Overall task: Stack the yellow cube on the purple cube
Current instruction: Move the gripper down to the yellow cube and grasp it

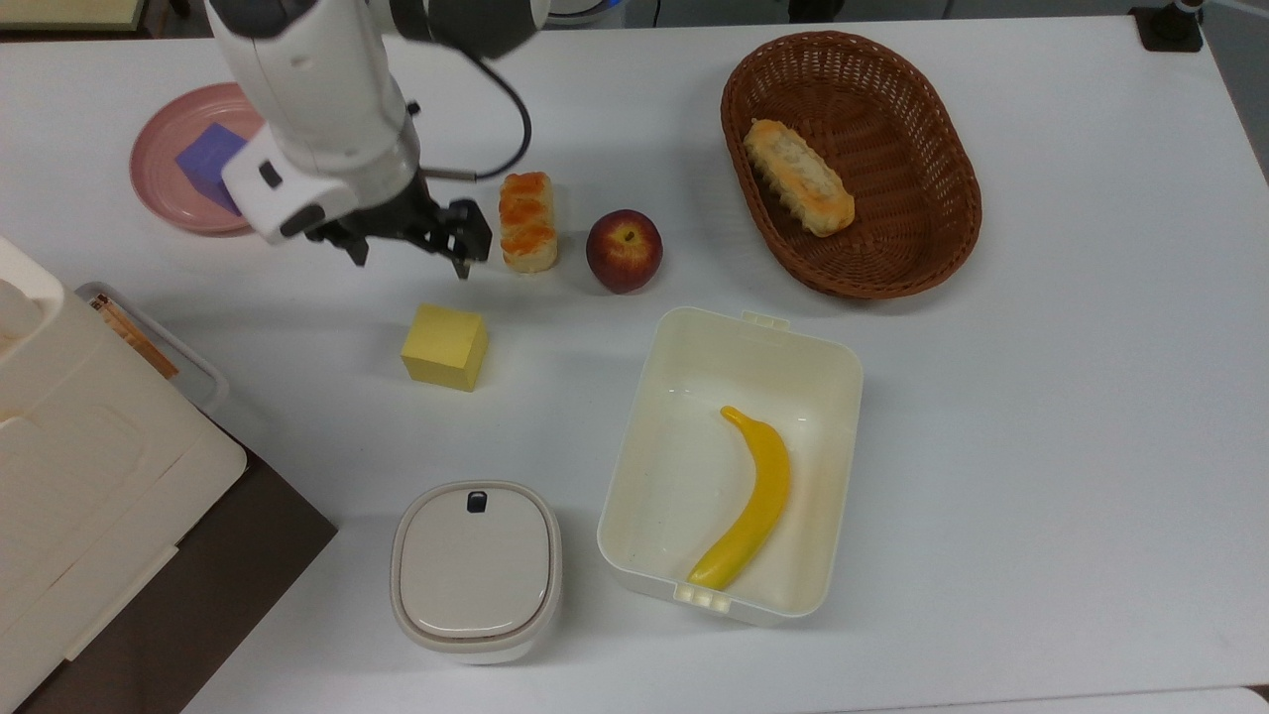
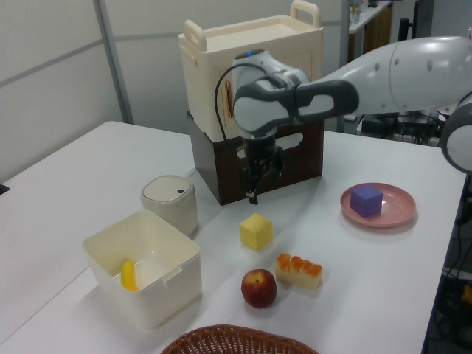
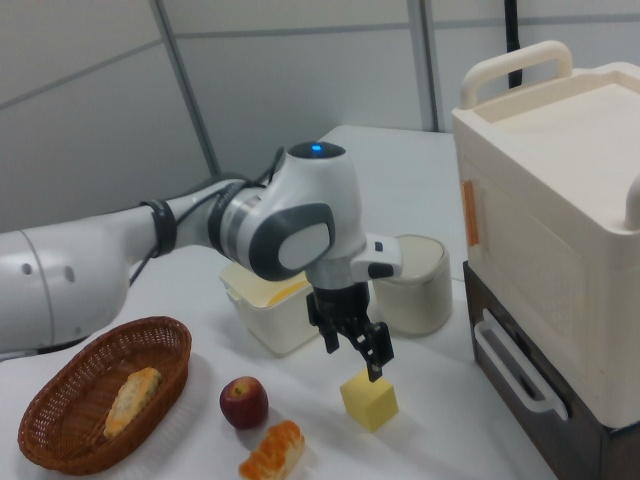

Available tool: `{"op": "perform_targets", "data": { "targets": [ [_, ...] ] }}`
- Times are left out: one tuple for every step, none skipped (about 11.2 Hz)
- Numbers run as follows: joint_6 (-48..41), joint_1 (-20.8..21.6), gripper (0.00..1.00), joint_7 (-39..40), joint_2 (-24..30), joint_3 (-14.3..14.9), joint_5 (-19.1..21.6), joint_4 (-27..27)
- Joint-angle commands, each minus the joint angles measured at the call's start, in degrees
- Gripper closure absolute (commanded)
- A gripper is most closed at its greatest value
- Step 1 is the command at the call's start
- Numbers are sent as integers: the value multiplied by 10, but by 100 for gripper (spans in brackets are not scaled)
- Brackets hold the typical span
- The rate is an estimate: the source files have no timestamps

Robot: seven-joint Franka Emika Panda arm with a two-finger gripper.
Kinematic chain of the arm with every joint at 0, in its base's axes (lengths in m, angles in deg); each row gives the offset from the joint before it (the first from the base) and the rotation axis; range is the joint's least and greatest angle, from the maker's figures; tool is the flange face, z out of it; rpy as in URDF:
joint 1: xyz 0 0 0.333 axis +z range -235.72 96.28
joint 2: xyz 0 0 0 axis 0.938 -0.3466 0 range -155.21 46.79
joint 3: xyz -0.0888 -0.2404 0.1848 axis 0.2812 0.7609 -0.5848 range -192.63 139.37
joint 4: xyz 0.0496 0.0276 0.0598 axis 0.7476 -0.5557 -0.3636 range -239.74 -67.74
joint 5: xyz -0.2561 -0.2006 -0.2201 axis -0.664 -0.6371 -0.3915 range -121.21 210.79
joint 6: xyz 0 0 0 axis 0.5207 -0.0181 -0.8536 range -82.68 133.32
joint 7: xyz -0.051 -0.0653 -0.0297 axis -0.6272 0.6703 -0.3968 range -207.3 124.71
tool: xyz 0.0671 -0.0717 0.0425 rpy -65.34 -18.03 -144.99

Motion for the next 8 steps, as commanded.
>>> {"op": "perform_targets", "data": {
  "targets": [
    [68,10,0,-64,-39,5,19,-9],
    [73,10,0,-66,-45,4,19,-10],
    [74,10,0,-66,-52,4,19,-13],
    [76,11,0,-66,-57,3,19,-14],
    [95,18,0,-68,-67,2,19,-22],
    [115,29,0,-68,-72,2,19,-30],
    [122,30,0,-77,-75,2,17,-31],
    [123,31,0,-83,-80,2,12,-31]
  ]
}}
